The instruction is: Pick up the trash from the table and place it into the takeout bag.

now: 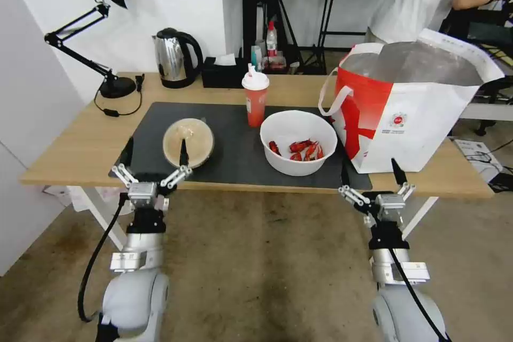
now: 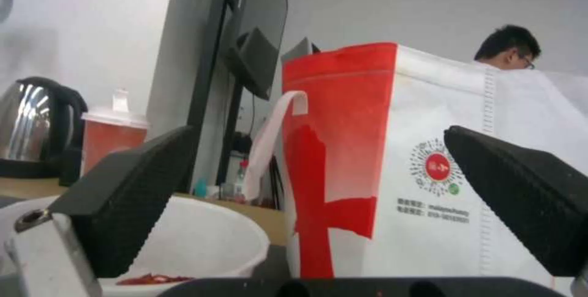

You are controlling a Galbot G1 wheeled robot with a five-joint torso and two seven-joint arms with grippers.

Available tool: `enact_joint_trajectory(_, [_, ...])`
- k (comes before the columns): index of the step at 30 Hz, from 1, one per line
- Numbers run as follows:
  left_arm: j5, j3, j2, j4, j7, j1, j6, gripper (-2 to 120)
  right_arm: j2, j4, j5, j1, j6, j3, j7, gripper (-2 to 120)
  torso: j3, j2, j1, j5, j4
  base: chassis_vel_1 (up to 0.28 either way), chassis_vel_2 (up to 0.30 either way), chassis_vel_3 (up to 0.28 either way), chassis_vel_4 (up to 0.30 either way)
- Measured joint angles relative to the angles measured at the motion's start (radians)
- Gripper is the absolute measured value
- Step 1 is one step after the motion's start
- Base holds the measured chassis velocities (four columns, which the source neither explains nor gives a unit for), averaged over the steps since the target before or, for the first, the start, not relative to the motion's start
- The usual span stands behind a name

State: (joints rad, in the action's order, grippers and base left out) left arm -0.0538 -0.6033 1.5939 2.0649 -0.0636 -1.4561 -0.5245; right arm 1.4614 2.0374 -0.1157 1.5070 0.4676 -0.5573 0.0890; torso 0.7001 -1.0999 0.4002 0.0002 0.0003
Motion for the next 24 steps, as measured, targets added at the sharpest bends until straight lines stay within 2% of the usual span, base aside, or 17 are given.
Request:
enact_joint_trajectory(5, [0.004,-0.001,0.000,-0.001,-0.004,-0.003,-0.002,100,-0.001,-0.009,-0.004,-0.003,0.008,0.002,0.002,100,0.000,0.000,0.000,-0.0003,-0.0005,0.000,0.000,0.000,0.000])
enact_joint_trajectory(24, [0.056,0.004,-0.024,0.008,-0.087,-0.077,-0.023,100,-0.010,0.018,-0.006,0.055,0.022,0.002,0.000,100,0.000,0.000,0.000,-0.0002,-0.0003,0.000,0.000,0.000,0.000])
